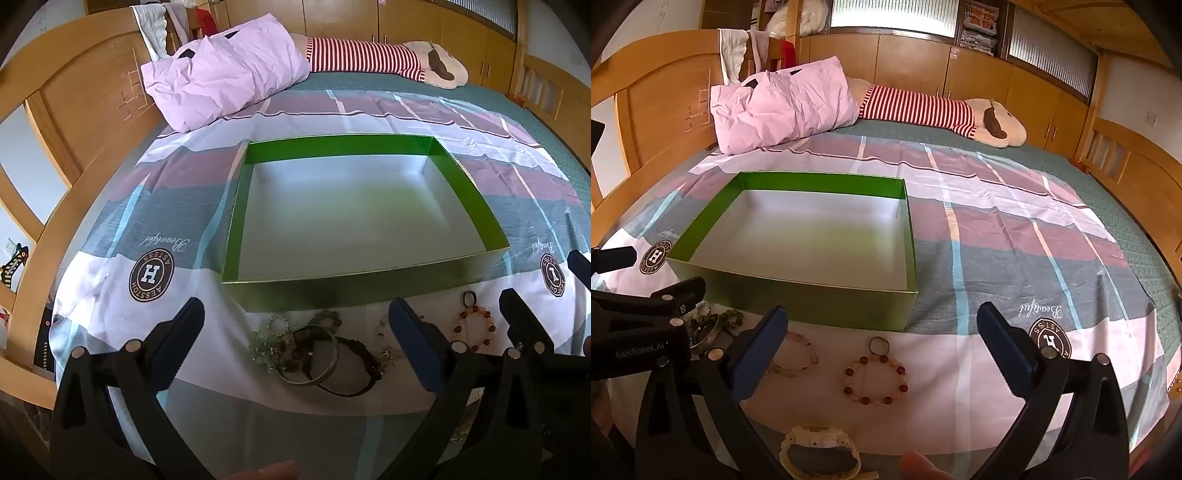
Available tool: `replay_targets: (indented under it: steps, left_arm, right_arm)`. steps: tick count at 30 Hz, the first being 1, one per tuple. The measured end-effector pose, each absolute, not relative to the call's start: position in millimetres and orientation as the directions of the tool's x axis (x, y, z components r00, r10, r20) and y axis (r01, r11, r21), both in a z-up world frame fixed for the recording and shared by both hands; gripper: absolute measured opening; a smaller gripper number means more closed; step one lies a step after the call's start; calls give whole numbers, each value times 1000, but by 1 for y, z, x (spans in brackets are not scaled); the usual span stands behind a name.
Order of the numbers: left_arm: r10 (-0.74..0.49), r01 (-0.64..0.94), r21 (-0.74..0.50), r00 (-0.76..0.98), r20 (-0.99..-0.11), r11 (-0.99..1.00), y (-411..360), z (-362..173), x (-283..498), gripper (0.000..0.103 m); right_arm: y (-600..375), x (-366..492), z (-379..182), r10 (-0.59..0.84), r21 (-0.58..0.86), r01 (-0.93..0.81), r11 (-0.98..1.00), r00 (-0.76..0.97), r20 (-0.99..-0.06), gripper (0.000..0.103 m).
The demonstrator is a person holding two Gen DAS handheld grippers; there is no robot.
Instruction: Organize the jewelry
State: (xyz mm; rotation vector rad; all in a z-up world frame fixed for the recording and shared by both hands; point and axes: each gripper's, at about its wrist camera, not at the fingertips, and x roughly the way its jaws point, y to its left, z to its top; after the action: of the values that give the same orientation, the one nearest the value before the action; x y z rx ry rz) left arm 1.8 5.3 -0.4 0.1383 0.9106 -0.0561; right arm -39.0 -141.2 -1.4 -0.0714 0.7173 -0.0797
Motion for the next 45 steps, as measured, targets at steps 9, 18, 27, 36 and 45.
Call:
replay_targets:
  steps: [9,18,27,36,45]
  left_arm:
    - [33,88,109,608,-794,990,3,-2,1,101]
    - [36,90,113,606,-795,989,4,-2,1,101]
    - [40,89,118,604,-796,989,4,-5,0,101]
    - [45,87,121,600,-798,989,2,-7,1,101]
    - [48,87,124,597,-800,988,3,-9,0,101]
  right_arm:
    - [-139,-38,1,-94,-93,43,995,746,-659,102]
    - [-138,-41,-4,-94,-101,37,994,755,-648,102]
    - [-137,-42,-4,-94,-102,36,994,756,-648,102]
    - [-136,-42,-4,-93,-102,35,994,756,-648,102]
    - [-134,-43,-5,-97,-108,35,994,758,-645,102]
